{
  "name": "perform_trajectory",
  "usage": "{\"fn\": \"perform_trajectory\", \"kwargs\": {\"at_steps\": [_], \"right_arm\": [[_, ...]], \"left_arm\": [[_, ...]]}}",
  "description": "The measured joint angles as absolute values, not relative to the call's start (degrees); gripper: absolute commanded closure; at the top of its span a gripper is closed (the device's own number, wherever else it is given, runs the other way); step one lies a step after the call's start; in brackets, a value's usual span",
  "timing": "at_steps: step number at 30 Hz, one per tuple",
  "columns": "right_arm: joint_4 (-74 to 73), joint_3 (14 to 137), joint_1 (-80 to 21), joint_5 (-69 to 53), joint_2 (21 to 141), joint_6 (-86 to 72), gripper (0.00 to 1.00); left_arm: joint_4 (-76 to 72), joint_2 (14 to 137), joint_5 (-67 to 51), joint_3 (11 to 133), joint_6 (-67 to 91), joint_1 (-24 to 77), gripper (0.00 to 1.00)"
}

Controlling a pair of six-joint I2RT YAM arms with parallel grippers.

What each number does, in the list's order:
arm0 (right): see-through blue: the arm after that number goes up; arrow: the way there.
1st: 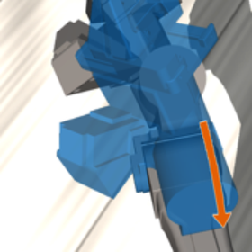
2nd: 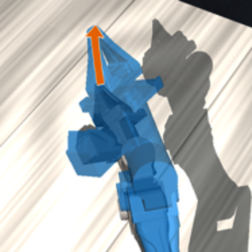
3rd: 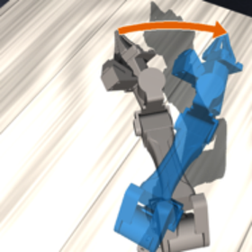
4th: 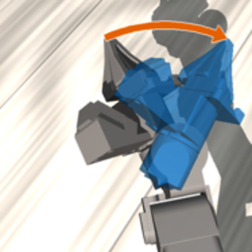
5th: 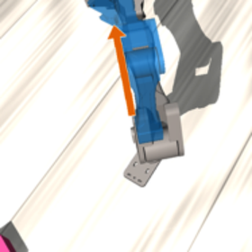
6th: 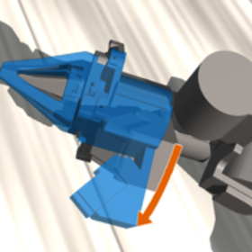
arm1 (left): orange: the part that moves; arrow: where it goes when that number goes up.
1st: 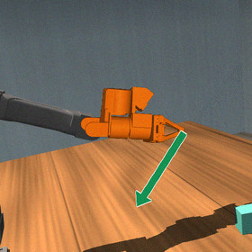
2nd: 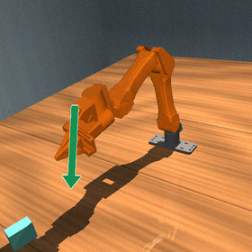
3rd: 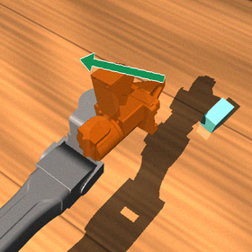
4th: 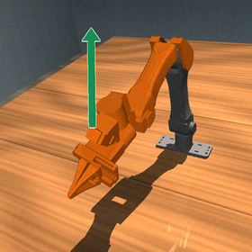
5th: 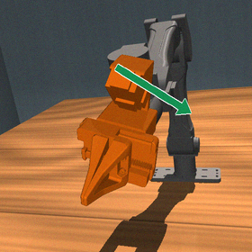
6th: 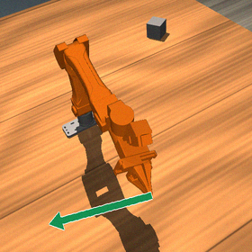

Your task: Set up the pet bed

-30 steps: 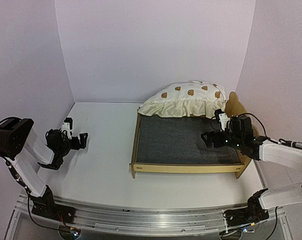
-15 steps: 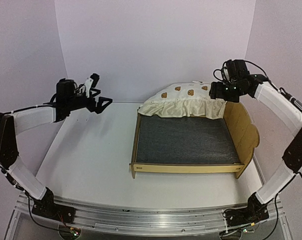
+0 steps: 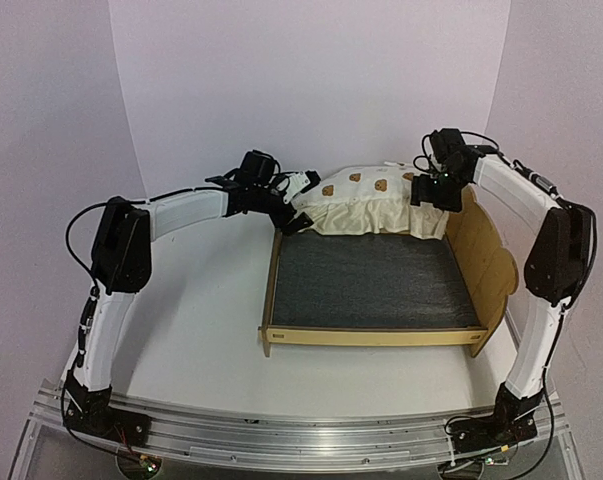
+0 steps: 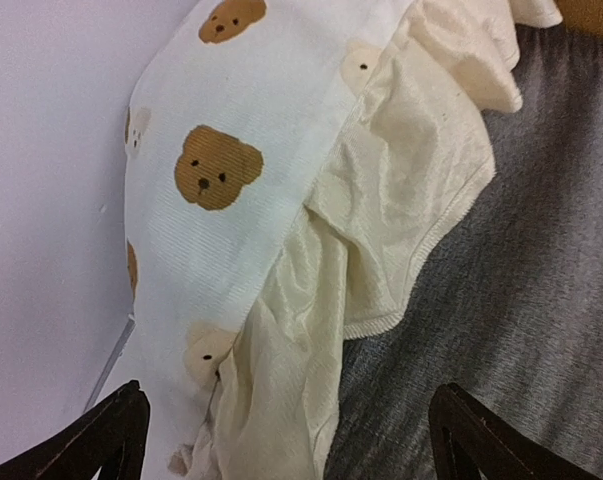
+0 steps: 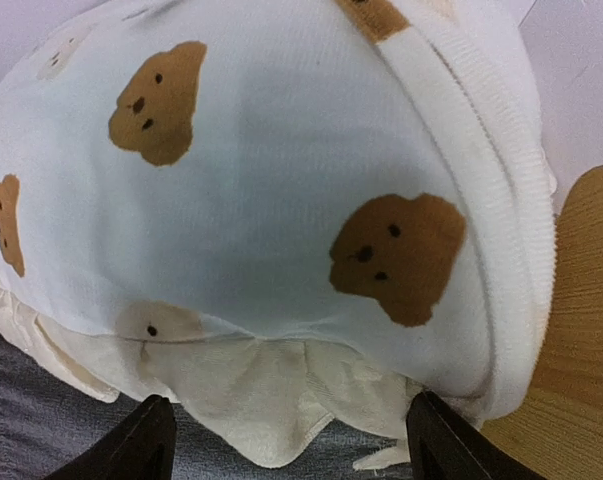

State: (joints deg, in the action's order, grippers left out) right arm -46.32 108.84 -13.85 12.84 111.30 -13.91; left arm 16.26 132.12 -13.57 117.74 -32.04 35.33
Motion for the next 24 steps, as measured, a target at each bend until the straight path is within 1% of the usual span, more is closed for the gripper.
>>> {"fn": "perform_trajectory", "kwargs": {"at_steps": [4,5,7,8,9,11,12,13,14,15,18,22,24], "right_arm": [[-46.51,109.45,-13.45,11.66,113.12,-13.40,0.22],[-46.62,109.63,-13.32,11.55,113.55,-13.19,0.22],[-46.83,110.35,-13.15,11.33,114.68,-12.75,0.23],[-46.83,110.71,-13.15,11.15,115.25,-12.45,0.25],[-46.83,111.06,-13.12,11.02,115.89,-12.12,0.30],[-46.79,111.91,-12.96,10.83,117.20,-11.72,0.46],[-46.77,112.31,-12.86,10.73,117.86,-11.50,0.55],[-46.84,112.71,-12.78,10.64,118.54,-11.18,0.64],[-46.93,113.13,-12.66,10.47,119.17,-10.90,0.71],[-46.90,113.61,-12.56,10.27,119.76,-10.92,0.78],[-47.08,114.48,-12.22,9.63,120.71,-10.72,0.99],[-47.95,118.10,-11.13,7.96,120.77,-9.98,1.00],[-48.34,121.92,-10.27,6.00,120.76,-9.42,1.00]], "left_arm": [[16.01,136.28,-9.92,120.41,-33.15,35.53,0.11],[15.84,136.85,-9.02,120.56,-33.65,35.40,0.15],[14.56,138.10,-7.20,120.96,-34.82,35.19,0.24],[13.86,138.70,-6.24,121.27,-35.23,35.12,0.31],[13.32,139.27,-5.61,121.66,-35.41,35.04,0.38],[11.81,140.37,-4.02,122.46,-36.22,34.89,0.55],[11.16,140.74,-3.49,122.63,-36.67,34.85,0.65],[10.81,140.95,-3.21,122.69,-36.77,34.83,0.78],[10.56,140.99,-3.03,122.69,-36.80,34.83,0.89],[10.35,140.99,-2.96,122.69,-36.94,34.83,0.98],[8.93,140.99,-2.98,122.67,-36.39,34.83,1.00],[7.98,140.01,-3.32,122.50,-35.39,34.93,1.00],[7.75,138.40,-3.48,122.53,-34.65,34.94,1.00]]}}
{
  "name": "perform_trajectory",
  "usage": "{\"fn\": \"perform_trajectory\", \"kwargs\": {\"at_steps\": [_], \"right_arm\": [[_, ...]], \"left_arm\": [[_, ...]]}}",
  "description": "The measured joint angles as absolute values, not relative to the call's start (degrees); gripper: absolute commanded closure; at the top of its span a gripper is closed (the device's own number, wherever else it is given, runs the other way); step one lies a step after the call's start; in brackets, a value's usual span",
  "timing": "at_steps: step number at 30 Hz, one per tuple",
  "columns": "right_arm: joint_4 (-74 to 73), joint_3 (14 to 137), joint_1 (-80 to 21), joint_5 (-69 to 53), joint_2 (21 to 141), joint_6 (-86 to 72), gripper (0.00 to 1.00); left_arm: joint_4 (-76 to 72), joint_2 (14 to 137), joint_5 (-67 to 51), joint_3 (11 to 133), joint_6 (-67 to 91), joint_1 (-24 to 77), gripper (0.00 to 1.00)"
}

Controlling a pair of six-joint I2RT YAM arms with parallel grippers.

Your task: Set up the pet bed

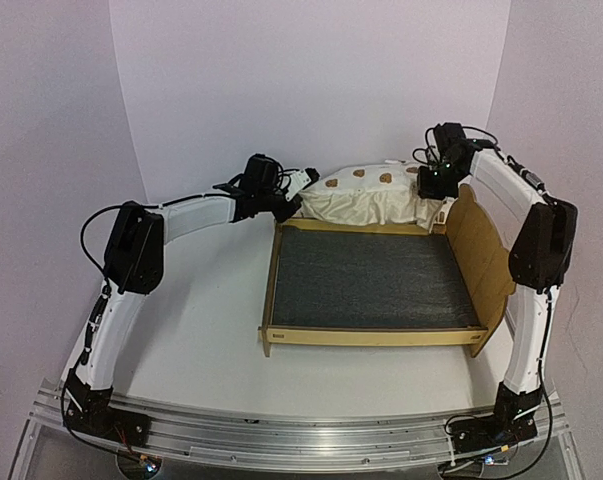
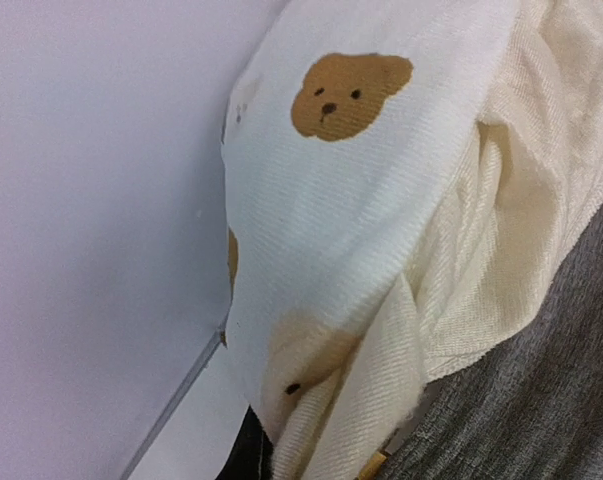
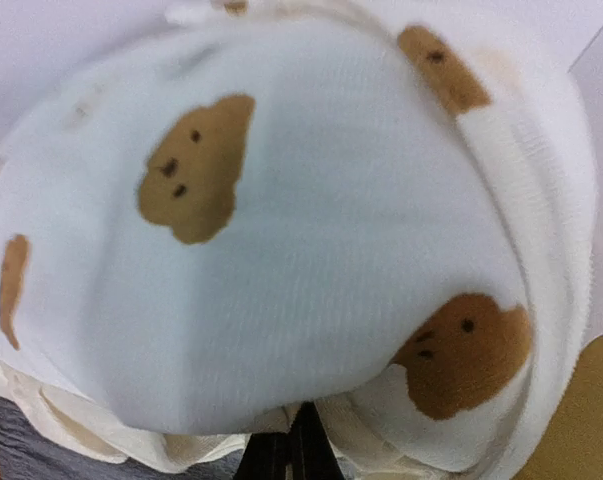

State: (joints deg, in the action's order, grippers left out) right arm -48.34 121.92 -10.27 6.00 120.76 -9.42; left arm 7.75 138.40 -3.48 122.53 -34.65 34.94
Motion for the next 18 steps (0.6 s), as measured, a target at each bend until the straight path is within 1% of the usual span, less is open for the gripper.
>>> {"fn": "perform_trajectory", "kwargs": {"at_steps": [5,8,11,13,18], "right_arm": [[-48.17,131.47,-7.56,-0.09,119.70,-8.55,1.00],[-47.79,133.05,-5.56,-5.09,116.10,-8.07,1.00],[-47.75,130.70,-4.22,-9.74,110.34,-7.30,1.00],[-47.75,126.51,-3.92,-12.14,104.97,-6.60,1.00],[-53.39,117.84,-3.89,-15.89,93.43,-4.57,1.00]], "left_arm": [[6.92,133.55,-4.83,124.85,-34.28,35.05,1.00],[6.43,129.07,-6.42,126.74,-34.19,35.19,1.00],[6.61,123.57,-8.61,126.74,-33.98,35.72,1.00],[7.21,119.39,-10.02,125.84,-34.01,36.32,1.00],[10.11,107.88,-13.30,115.85,-34.67,38.81,1.00]]}}
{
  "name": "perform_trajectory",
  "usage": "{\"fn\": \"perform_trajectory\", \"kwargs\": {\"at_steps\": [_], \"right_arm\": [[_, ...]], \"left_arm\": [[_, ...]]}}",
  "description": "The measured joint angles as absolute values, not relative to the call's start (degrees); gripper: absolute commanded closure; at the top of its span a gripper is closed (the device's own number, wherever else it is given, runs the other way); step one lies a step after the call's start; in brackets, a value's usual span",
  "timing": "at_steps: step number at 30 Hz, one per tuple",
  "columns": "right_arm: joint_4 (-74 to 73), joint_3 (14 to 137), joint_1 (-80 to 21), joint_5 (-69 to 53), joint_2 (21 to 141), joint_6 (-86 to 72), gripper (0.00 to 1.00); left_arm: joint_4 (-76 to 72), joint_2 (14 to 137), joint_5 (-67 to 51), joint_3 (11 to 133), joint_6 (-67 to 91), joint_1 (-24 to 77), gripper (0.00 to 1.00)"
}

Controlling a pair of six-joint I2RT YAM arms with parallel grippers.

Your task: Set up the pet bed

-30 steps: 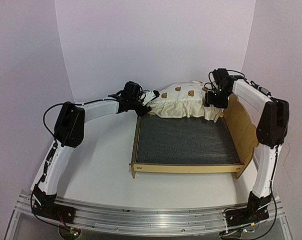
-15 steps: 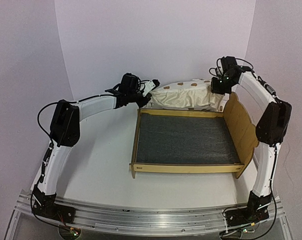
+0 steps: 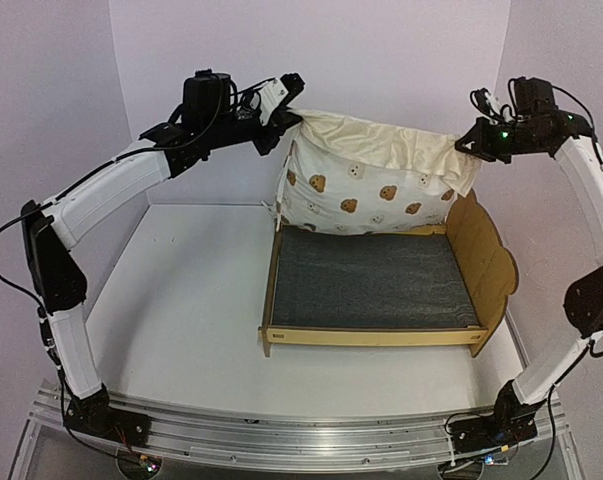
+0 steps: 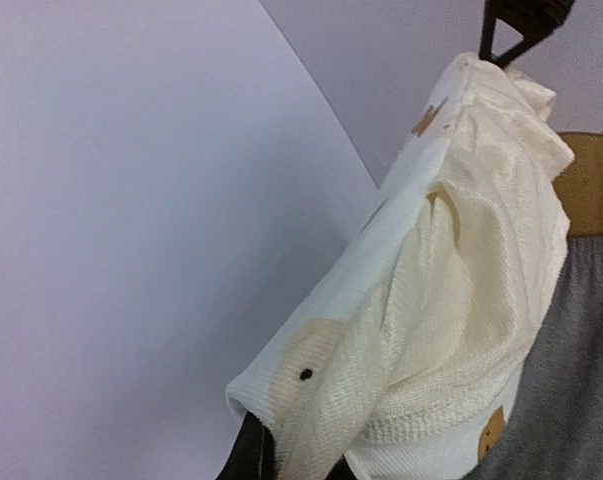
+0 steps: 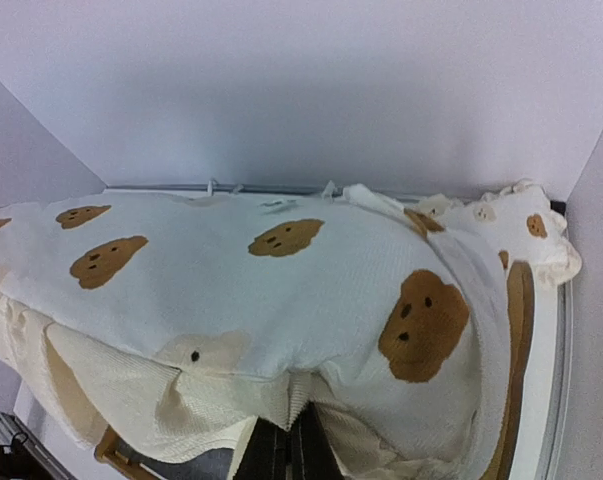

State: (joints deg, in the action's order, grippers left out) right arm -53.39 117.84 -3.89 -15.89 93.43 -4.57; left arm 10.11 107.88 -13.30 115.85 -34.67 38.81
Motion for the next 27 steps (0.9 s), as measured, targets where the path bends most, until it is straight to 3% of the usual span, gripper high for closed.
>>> {"fn": "perform_trajectory", "kwargs": {"at_steps": [14,27], "right_arm": [[-75.44,98.55,-2.85,-20.49,86.34,-9.32,1.00],[-77.15,98.88,-2.85,-21.38,82.93,-14.12,1.00]], "left_arm": [[29.74,99.07,-23.75,92.56,-33.92,45.82,1.00],[44.98,99.80,-37.53,99.14,-32.69,45.79,1.00]]}}
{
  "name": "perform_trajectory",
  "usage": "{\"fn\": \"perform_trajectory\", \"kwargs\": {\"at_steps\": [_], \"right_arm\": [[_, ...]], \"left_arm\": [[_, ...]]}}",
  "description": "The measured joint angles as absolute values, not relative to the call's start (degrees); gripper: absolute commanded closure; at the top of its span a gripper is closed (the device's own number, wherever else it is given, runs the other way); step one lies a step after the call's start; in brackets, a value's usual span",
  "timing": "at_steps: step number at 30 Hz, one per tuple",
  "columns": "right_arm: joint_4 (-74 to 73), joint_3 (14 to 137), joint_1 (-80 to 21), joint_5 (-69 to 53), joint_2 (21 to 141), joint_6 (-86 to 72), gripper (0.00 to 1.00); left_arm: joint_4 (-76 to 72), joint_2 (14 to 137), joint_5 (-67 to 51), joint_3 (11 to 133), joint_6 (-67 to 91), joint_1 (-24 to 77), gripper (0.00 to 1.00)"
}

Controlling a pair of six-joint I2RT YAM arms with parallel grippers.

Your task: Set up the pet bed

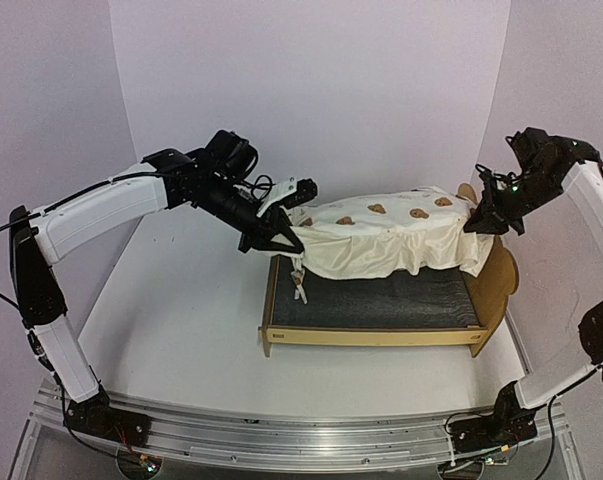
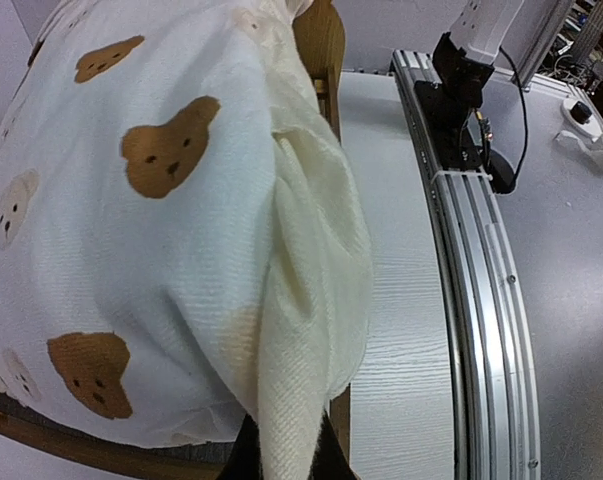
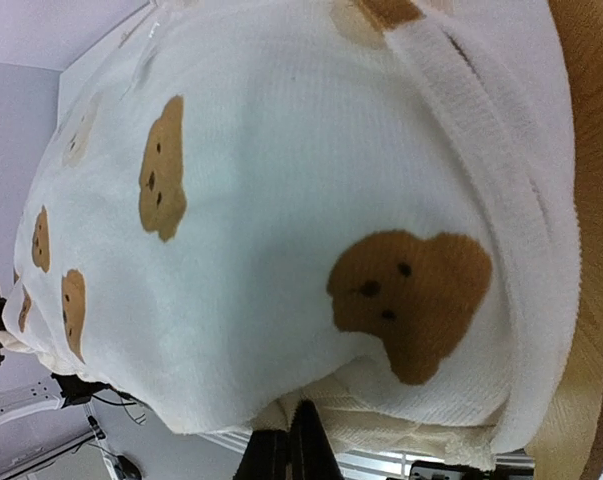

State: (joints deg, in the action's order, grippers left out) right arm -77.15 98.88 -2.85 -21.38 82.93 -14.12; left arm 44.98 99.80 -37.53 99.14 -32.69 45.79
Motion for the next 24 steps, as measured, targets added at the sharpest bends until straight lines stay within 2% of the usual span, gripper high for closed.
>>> {"fn": "perform_trajectory", "kwargs": {"at_steps": [1,5,7,8,9,10,11,13,16,20,24], "right_arm": [[-76.92,99.43,-2.85,-21.27,82.75,-14.32,1.00],[-76.53,98.32,-2.87,-21.70,79.93,-15.49,0.88],[-76.83,97.19,-2.87,-22.07,78.53,-16.20,0.70],[-77.02,96.70,-2.86,-22.14,77.90,-16.45,0.57],[-77.27,96.46,-2.80,-22.22,77.42,-16.74,0.46],[-77.41,96.48,-2.75,-22.27,77.14,-17.06,0.41],[-77.55,96.75,-2.74,-22.27,77.02,-17.27,0.37],[-77.83,99.06,-2.74,-22.09,77.37,-17.50,0.36],[-78.30,105.32,-2.74,-21.56,78.74,-17.71,0.37],[-77.29,114.64,-2.74,-20.70,81.72,-18.10,0.43],[-76.49,116.98,-2.79,-19.15,84.64,-19.66,0.45]], "left_arm": [[45.25,99.75,-38.44,100.11,-32.69,45.76,1.00],[46.17,99.09,-40.72,99.78,-33.14,45.71,1.00],[46.79,98.76,-40.99,97.94,-34.13,45.71,0.96],[47.11,98.59,-40.99,96.75,-34.71,45.71,0.87],[47.63,98.52,-40.91,95.57,-35.52,45.71,0.68],[48.40,98.52,-40.76,94.40,-36.59,45.71,0.47],[49.46,98.55,-40.63,93.62,-37.83,45.71,0.35],[52.47,98.63,-40.47,93.24,-40.31,45.71,0.21],[57.20,98.76,-40.51,94.19,-44.11,45.71,0.15],[61.86,99.78,-41.03,99.60,-46.28,45.68,0.14],[55.88,100.05,-37.94,103.20,-37.69,45.34,0.23]]}}
